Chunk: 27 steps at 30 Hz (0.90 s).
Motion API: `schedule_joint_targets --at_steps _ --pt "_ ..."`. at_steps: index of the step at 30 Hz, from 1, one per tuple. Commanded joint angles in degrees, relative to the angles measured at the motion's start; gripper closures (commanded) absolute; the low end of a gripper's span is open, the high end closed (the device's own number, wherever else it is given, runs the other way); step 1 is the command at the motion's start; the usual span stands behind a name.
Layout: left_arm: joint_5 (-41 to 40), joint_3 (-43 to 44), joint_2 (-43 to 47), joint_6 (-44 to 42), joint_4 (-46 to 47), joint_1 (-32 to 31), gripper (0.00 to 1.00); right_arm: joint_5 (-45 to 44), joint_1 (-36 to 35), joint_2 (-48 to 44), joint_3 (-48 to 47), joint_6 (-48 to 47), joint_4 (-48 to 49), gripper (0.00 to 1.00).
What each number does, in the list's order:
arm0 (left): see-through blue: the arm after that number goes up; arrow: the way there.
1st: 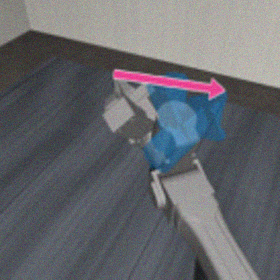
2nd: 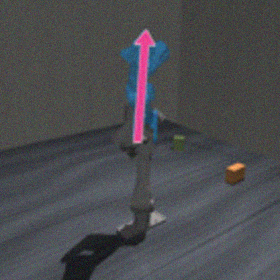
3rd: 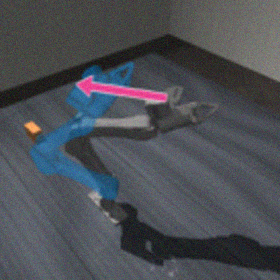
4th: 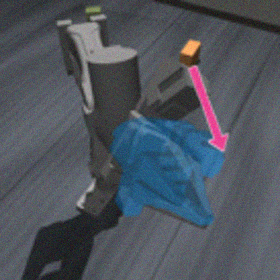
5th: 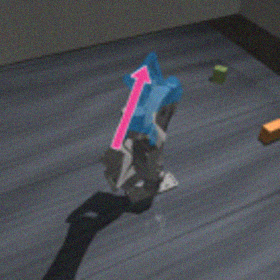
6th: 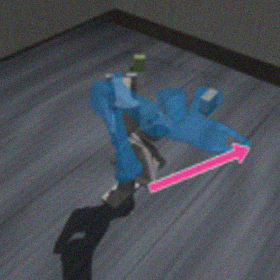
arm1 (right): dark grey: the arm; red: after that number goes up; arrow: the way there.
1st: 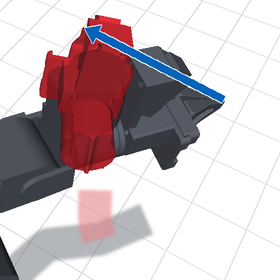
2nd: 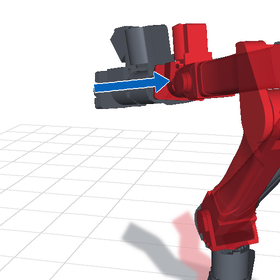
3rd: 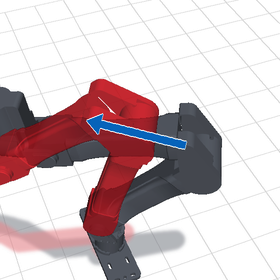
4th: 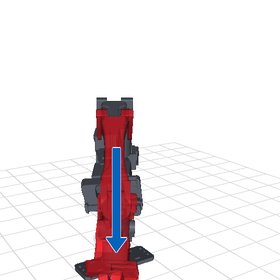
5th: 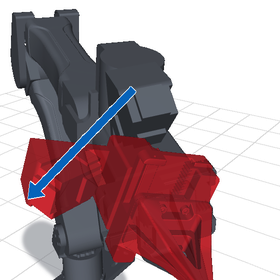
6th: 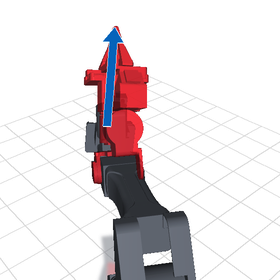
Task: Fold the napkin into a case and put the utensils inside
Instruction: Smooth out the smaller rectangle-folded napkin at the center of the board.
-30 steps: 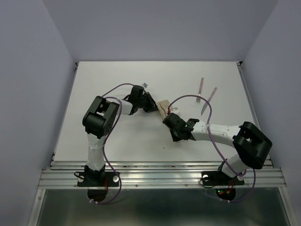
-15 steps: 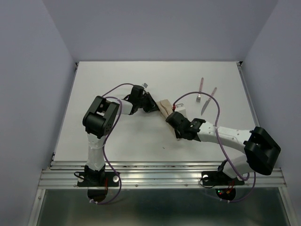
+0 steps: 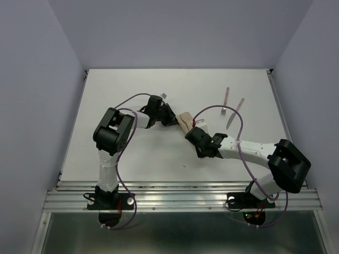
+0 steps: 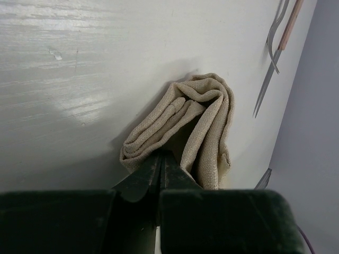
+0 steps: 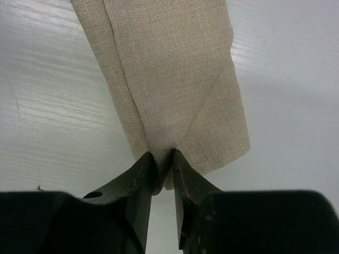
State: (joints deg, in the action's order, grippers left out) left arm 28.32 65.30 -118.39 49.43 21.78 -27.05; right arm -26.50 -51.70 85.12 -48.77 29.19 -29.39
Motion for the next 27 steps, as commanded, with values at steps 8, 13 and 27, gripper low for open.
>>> schedule_joint_targets --at_steps 8,13,27 --pt "-7.2 4.4 6.3 -4.5 -14.1 -0.4 0.66 0.5 0.3 -6.3 -9.0 -1.6 -2.8 0.63" --pt "-15.0 10.9 7.5 -8.8 -26.4 -0.3 0.64 0.4 2.6 -4.8 -13.7 -3.5 -1.1 0.63" --pt "-20.0 11.7 11.5 -10.8 -33.0 2.6 0.70 12.1 10.8 12.7 -28.2 -8.5 10.0 0.64"
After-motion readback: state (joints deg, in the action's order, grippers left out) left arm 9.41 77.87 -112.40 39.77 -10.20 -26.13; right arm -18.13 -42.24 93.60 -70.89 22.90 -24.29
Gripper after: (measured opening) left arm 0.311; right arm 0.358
